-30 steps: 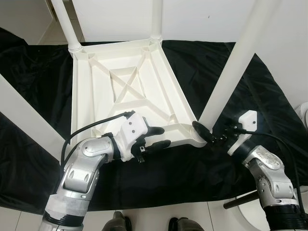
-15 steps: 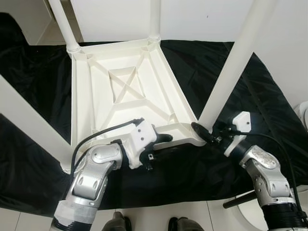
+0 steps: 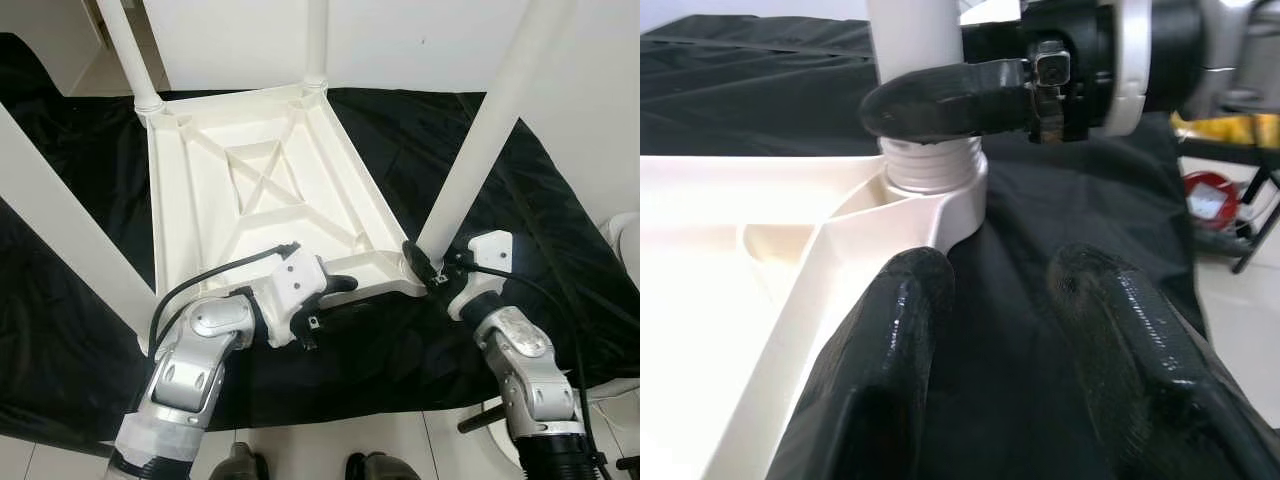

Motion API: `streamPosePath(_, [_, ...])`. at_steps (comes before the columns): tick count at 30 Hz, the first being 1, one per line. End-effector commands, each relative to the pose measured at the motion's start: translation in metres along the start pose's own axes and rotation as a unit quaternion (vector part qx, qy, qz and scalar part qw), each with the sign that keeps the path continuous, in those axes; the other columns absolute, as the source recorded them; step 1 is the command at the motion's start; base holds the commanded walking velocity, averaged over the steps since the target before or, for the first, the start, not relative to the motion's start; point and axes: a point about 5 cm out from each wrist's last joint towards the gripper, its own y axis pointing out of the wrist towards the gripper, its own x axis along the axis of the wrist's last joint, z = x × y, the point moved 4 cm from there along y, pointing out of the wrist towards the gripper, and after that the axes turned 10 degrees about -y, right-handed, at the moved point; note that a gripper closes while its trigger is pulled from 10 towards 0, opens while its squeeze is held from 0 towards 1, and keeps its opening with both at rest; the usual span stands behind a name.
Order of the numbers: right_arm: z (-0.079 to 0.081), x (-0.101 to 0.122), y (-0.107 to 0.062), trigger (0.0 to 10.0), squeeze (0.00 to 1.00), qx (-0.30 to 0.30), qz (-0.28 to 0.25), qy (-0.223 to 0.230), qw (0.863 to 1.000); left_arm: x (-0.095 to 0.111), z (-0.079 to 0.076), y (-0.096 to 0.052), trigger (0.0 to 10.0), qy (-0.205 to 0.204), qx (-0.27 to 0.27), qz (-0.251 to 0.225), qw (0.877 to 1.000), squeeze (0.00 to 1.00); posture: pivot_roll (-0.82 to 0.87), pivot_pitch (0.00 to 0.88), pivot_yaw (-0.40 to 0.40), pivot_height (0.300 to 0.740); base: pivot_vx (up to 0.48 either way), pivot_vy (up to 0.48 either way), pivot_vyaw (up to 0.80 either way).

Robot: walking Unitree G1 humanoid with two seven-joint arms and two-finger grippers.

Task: Building children table

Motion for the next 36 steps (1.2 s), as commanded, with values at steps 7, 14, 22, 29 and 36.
streamPosePath(7, [0.018,-0.01,-0.007,10.0,0.0,-0.12,0.049,0.023,0.991,0.003,0.043,-0.002,10.0,0.007,0.16,-0.012,0.987,0.0,-0.1,0.1,0.02,0.74,0.0,0.0,0.0])
streamPosePath(14, [0.031,-0.006,-0.003,10.0,0.0,-0.091,0.044,0.032,0.994,0.003,0.043,-0.001,10.0,0.006,0.163,-0.017,0.986,0.0,-0.12,0.085,0.031,0.74,0.0,0.0,0.0])
streamPosePath(22, [0.014,-0.004,-0.003,10.0,1.0,-0.082,0.024,0.032,0.996,-0.002,0.044,-0.004,10.0,-0.005,0.177,-0.019,0.984,0.0,-0.12,0.071,0.027,0.74,0.0,0.0,0.0])
streamPosePath(29, [0.009,-0.004,-0.003,10.0,0.0,-0.015,0.011,0.016,1.0,-0.01,0.043,-0.009,10.0,-0.005,0.191,-0.012,0.982,0.0,-0.12,0.062,0.026,0.74,0.0,0.0,0.0])
streamPosePath(36, [-0.001,-0.007,-0.002,10.0,0.0,0.078,-0.017,-0.029,0.996,-0.015,0.04,-0.005,10.0,-0.027,0.195,-0.007,0.98,0.0,-0.12,0.046,0.03,0.74,0.0,0.0,0.0])
